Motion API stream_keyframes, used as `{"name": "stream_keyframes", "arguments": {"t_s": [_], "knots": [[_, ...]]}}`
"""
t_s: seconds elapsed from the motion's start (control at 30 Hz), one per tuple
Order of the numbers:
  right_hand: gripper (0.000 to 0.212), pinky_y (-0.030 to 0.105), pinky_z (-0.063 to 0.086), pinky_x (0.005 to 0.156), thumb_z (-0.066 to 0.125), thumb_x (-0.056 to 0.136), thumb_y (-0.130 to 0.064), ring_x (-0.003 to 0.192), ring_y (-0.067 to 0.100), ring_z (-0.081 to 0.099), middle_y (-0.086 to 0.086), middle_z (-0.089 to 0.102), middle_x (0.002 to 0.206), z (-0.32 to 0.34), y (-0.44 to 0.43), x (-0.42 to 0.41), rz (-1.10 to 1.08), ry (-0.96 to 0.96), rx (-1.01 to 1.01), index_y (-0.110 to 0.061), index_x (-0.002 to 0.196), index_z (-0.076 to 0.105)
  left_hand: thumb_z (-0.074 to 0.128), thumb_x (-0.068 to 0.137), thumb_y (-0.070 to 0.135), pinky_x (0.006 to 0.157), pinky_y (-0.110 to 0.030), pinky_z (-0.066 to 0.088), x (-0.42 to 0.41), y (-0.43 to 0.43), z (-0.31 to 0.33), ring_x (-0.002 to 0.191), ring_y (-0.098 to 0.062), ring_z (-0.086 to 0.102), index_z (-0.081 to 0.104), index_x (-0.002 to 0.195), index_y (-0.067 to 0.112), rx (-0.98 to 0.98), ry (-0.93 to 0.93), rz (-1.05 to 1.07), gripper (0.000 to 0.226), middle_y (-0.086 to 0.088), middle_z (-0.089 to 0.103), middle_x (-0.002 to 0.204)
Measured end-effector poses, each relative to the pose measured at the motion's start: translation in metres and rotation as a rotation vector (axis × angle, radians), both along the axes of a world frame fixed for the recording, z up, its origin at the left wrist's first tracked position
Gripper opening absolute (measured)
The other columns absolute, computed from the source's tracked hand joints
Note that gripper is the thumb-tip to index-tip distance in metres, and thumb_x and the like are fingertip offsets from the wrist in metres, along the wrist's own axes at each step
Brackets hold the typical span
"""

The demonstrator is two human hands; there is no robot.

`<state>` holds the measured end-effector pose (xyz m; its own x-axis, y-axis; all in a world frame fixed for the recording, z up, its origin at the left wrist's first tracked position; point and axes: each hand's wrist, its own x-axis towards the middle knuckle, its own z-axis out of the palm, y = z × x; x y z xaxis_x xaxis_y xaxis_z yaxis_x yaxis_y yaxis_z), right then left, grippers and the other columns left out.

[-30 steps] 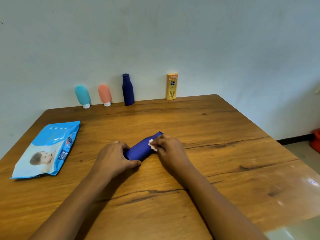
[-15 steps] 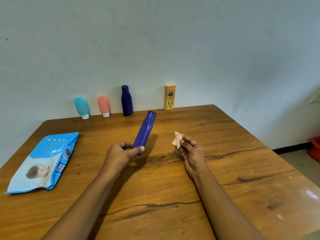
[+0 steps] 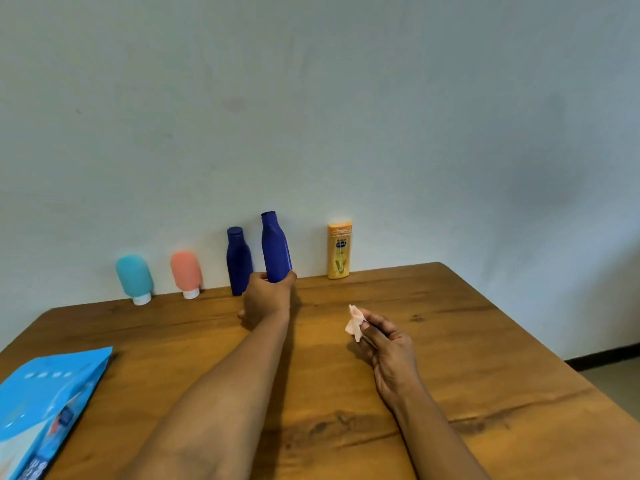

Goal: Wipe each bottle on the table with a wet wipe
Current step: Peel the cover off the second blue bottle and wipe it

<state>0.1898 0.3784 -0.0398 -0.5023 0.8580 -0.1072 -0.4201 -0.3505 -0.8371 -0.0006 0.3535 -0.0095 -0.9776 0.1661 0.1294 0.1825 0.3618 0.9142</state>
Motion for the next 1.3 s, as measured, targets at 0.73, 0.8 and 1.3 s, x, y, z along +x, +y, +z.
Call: {"name": "stream_keyframes", "arguments": {"t_s": [0.73,0.8,1.3], "knots": [[0.022,0.025,0.057,0.062,0.059,0.084,0.0,0.092,0.019,0.067,0.003,0.073,0.098,-0.005,0.024,-0.016,0.011,0.024,-0.007,-0.015,0.094,0.072,0.069,0.07,0.061,0.083,-0.04,0.039,-0.042,0.054,-0.036,0.098,-0.027,0.053,0.054,0.109,0.012,-0.52,0.253,0.041,0.065,-0.01,0.061,0.104],[0.022,0.026,0.057,0.063,0.058,0.084,0.0,0.092,0.018,0.067,0.0,0.073,0.095,-0.004,0.024,-0.016,0.012,0.016,-0.007,-0.015,0.094,0.072,0.068,0.07,0.061,0.082,-0.04,0.039,-0.042,0.056,-0.036,0.098,-0.027,0.053,0.054,0.109,0.012,-0.532,0.264,0.039,0.065,-0.01,0.061,0.104],[0.022,0.029,0.057,0.066,0.059,0.084,0.0,0.092,0.019,0.067,0.002,0.072,0.098,-0.004,0.024,-0.015,0.01,0.003,-0.007,-0.015,0.094,0.072,0.066,0.078,0.053,0.088,-0.042,0.038,-0.045,0.048,-0.04,0.105,-0.026,0.054,0.052,0.119,0.017,-0.41,0.265,-0.069,0.056,-0.005,0.063,0.111]]}}
